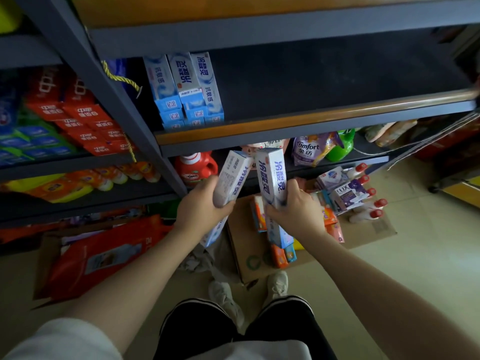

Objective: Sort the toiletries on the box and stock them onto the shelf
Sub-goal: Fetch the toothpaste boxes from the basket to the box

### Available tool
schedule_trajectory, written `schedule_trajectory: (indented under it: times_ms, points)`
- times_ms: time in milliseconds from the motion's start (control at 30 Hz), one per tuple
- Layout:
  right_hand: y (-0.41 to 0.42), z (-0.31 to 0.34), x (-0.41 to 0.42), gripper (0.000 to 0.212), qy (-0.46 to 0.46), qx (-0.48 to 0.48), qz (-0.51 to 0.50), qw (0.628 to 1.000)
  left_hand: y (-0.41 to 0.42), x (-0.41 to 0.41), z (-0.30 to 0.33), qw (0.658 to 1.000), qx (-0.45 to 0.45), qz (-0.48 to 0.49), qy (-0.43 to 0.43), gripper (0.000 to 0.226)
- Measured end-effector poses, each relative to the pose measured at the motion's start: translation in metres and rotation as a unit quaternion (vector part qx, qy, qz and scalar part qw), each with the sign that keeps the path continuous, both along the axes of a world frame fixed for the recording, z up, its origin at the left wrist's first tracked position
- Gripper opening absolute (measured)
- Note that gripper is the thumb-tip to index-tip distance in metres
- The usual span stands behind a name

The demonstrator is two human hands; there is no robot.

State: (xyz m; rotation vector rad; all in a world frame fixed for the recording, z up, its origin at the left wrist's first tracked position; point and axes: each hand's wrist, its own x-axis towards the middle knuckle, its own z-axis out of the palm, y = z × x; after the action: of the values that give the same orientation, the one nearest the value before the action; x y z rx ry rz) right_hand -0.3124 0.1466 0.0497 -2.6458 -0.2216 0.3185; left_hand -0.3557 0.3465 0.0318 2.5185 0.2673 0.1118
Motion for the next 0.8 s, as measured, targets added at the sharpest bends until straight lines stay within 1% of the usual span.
schedule_trajectory:
  times_ms: [33, 67, 100, 167, 200, 233, 300, 333, 367, 400, 433, 467, 533, 567, 633, 700, 733, 767, 800]
  points:
    - [0.002, -0.002, 0.002, 0.042, 0.04, 0.029, -0.019, 0.999, -0.003, 0.001, 0.002, 1.0, -0.009, 0.006, 0.018, 0.042]
    - [0.004, -0.005, 0.004, 0.041, 0.093, 0.084, -0.048, 0.991, -0.006, 0.002, 0.002, 0.998, -0.051, 0.027, 0.039, 0.04]
    - [0.006, -0.007, 0.004, 0.038, 0.158, 0.157, -0.085, 0.971, -0.009, 0.003, 0.002, 0.988, -0.127, 0.058, 0.065, 0.037]
    - [0.011, -0.01, 0.001, 0.031, 0.276, 0.309, -0.147, 0.898, -0.017, 0.005, 0.004, 0.941, -0.296, 0.113, 0.119, 0.038]
    - [0.012, -0.012, 0.0, 0.032, 0.309, 0.357, -0.162, 0.866, -0.02, 0.005, 0.004, 0.917, -0.356, 0.119, 0.134, 0.042]
    - [0.013, -0.014, -0.001, 0.034, 0.327, 0.389, -0.17, 0.844, -0.024, 0.005, 0.003, 0.898, -0.397, 0.12, 0.146, 0.045]
    - [0.014, -0.017, -0.002, 0.038, 0.36, 0.433, -0.186, 0.805, -0.027, 0.007, 0.003, 0.87, -0.442, 0.14, 0.168, 0.044]
    - [0.014, -0.017, -0.002, 0.035, 0.391, 0.438, -0.2, 0.784, -0.027, 0.008, 0.002, 0.849, -0.466, 0.159, 0.193, 0.042]
    - [0.014, -0.017, -0.001, 0.036, 0.435, 0.437, -0.214, 0.757, -0.026, 0.009, 0.001, 0.817, -0.5, 0.171, 0.231, 0.04]
    - [0.013, -0.019, 0.0, 0.043, 0.476, 0.43, -0.228, 0.733, -0.027, 0.01, 0.001, 0.779, -0.536, 0.174, 0.276, 0.039]
    - [0.013, -0.023, 0.0, 0.049, 0.503, 0.422, -0.242, 0.715, -0.027, 0.011, 0.001, 0.744, -0.563, 0.176, 0.314, 0.039]
    - [0.013, -0.025, 0.0, 0.05, 0.516, 0.404, -0.254, 0.711, -0.028, 0.012, 0.002, 0.717, -0.579, 0.184, 0.342, 0.04]
    - [0.014, -0.024, -0.001, 0.046, 0.523, 0.367, -0.281, 0.716, -0.029, 0.014, 0.002, 0.693, -0.585, 0.204, 0.368, 0.036]
    - [0.013, -0.024, -0.001, 0.042, 0.53, 0.36, -0.296, 0.708, -0.029, 0.014, 0.002, 0.686, -0.586, 0.208, 0.378, 0.033]
    - [0.009, -0.022, -0.001, 0.033, 0.555, 0.361, -0.299, 0.687, -0.027, 0.014, 0.003, 0.658, -0.606, 0.209, 0.395, 0.027]
    - [0.003, -0.022, 0.0, 0.029, 0.579, 0.366, -0.294, 0.666, -0.025, 0.013, 0.004, 0.624, -0.637, 0.221, 0.394, 0.023]
    - [0.0, -0.022, -0.001, 0.028, 0.584, 0.375, -0.294, 0.658, -0.024, 0.013, 0.004, 0.613, -0.65, 0.227, 0.388, 0.023]
    - [-0.004, -0.023, 0.0, 0.027, 0.58, 0.384, -0.298, 0.653, -0.022, 0.013, 0.003, 0.608, -0.655, 0.226, 0.386, 0.024]
    - [-0.007, -0.024, 0.0, 0.025, 0.571, 0.389, -0.304, 0.656, -0.021, 0.011, 0.001, 0.612, -0.651, 0.218, 0.393, 0.024]
